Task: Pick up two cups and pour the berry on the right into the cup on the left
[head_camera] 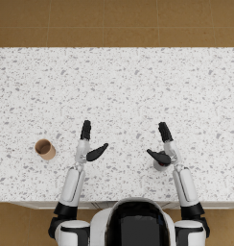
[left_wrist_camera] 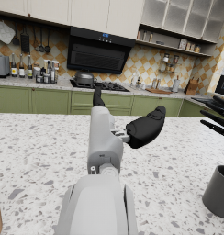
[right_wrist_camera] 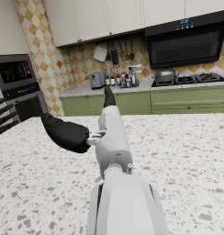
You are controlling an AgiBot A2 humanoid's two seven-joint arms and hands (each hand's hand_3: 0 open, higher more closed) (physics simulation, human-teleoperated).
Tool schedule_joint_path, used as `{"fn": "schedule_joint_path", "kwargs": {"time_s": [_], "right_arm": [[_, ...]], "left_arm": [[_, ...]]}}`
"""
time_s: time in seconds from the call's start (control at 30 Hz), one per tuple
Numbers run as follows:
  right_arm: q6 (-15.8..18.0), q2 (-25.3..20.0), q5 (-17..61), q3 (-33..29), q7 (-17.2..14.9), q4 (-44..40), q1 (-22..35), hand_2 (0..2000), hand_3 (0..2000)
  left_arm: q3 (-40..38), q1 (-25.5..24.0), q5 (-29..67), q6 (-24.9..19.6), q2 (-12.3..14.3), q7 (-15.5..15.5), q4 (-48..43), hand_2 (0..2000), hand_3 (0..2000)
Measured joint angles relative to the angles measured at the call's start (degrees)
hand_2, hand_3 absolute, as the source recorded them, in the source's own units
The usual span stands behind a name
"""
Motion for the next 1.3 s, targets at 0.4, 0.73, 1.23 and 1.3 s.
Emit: {"fn": "schedule_joint_path", "kwargs": {"time_s": [0.4, 0.73, 1.23, 1.3], "right_arm": [[-5.6, 4.7, 14.4, 0.8, 5.7, 11.4, -10.3, 0, 0], [-5.7, 10.1, 20.6, -6.7, 5.8, 14.5, -22.6, 0, 0], [-5.7, 8.5, 20.8, -6.7, 5.8, 5.5, -24.5, 0, 0], [-5.7, 8.2, 20.8, -6.4, 5.8, 4.2, -24.4, 0, 0]], "left_arm": [[-11.6, -12.1, 16.2, -5.7, -1.8, -5.7, -8.5, 0, 0], [-30.1, -18.1, 20.6, -5.8, 2.5, -5.8, -6.4, 0, 0], [-36.8, -20.1, 20.7, -5.8, 5.1, -5.8, 3.9, 0, 0], [-37.1, -19.4, 20.7, -5.8, 4.9, -5.8, 6.6, 0, 0]]}}
